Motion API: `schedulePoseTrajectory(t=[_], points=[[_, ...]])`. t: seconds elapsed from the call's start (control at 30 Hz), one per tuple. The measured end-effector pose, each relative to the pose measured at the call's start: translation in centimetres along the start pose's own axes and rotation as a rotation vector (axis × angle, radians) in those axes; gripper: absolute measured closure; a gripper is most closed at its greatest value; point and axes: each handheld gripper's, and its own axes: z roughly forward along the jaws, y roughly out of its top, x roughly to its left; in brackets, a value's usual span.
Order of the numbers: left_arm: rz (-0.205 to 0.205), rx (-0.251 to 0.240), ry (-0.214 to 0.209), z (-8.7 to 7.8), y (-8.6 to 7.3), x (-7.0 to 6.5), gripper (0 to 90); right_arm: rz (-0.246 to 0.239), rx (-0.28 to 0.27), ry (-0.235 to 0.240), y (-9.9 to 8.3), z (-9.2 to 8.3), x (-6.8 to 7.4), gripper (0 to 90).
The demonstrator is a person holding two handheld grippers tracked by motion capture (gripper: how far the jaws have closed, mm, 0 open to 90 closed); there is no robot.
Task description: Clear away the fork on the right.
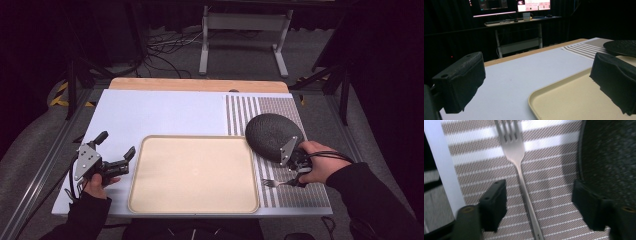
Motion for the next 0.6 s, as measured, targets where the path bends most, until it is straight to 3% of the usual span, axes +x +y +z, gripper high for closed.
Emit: schedulePoseTrajectory(t=[0.27,0.4,0.6], points=[[0.000,0.000,0.000,0.0,0.0,0.0,0.5,-0.055,0.120,0.054,0.2,1.1,0.1,56.2],[0.001,0.000,-0.001,0.0,0.0,0.0,0.5,-0.071,0.158,0.068,0.2,1.6,0.1,66.3],[-0.001,-0.001,-0.001,0.0,0.0,0.0,0.5,-0.093,0.180,0.094,0.2,2.4,0.1,73.8]])
